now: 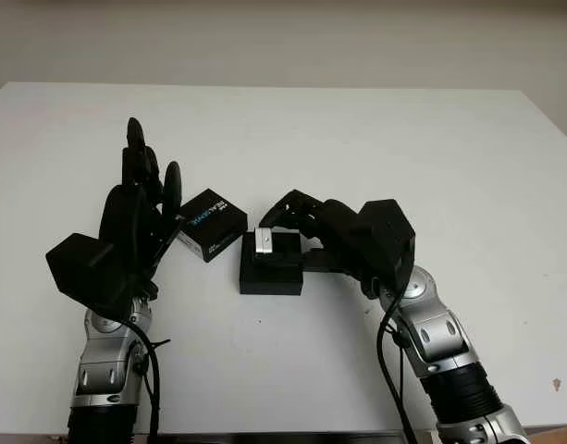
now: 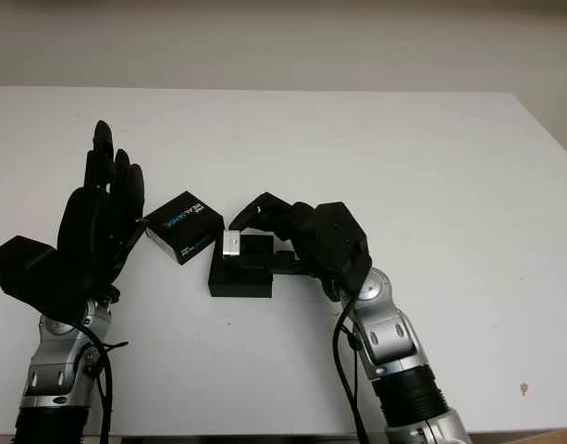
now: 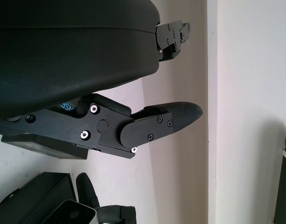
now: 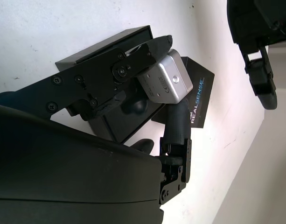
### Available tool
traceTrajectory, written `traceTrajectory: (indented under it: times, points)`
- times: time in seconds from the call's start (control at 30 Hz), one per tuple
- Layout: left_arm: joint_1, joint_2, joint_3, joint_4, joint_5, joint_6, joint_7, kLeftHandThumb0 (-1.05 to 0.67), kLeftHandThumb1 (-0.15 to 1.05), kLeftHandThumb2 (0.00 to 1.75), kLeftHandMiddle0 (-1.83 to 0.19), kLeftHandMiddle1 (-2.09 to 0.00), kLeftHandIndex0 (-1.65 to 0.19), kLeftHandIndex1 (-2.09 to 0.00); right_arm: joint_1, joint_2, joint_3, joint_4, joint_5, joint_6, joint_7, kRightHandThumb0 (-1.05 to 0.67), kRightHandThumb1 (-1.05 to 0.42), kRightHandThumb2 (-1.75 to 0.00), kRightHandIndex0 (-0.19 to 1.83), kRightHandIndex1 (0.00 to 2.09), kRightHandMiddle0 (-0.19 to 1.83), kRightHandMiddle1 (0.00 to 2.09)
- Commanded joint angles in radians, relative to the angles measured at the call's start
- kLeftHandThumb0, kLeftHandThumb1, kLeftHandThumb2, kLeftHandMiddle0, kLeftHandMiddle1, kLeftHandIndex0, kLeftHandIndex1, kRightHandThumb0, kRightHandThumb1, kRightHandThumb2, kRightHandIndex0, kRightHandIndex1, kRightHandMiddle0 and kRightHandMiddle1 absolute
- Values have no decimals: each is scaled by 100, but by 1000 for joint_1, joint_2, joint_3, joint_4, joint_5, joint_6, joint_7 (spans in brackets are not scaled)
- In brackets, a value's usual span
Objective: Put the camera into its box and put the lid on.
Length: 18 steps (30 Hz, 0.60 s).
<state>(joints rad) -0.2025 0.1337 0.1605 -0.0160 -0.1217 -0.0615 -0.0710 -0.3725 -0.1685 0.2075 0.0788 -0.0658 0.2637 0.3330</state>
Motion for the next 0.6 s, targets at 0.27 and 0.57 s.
traceTrajectory:
  times: [0.27,0.57]
  points:
    - [7,-1,2,-4,-4,-6,-4,-50,105,61,19,-5,19,-1,5,3,4,20,-16,-42,-4,-37,-95,-5,2,75,25,180]
    - [5,0,1,-6,-1,-2,-1,-50,105,61,19,-5,19,-1,6,4,10,27,-24,-48,-8,-37,-95,-5,-1,81,23,183]
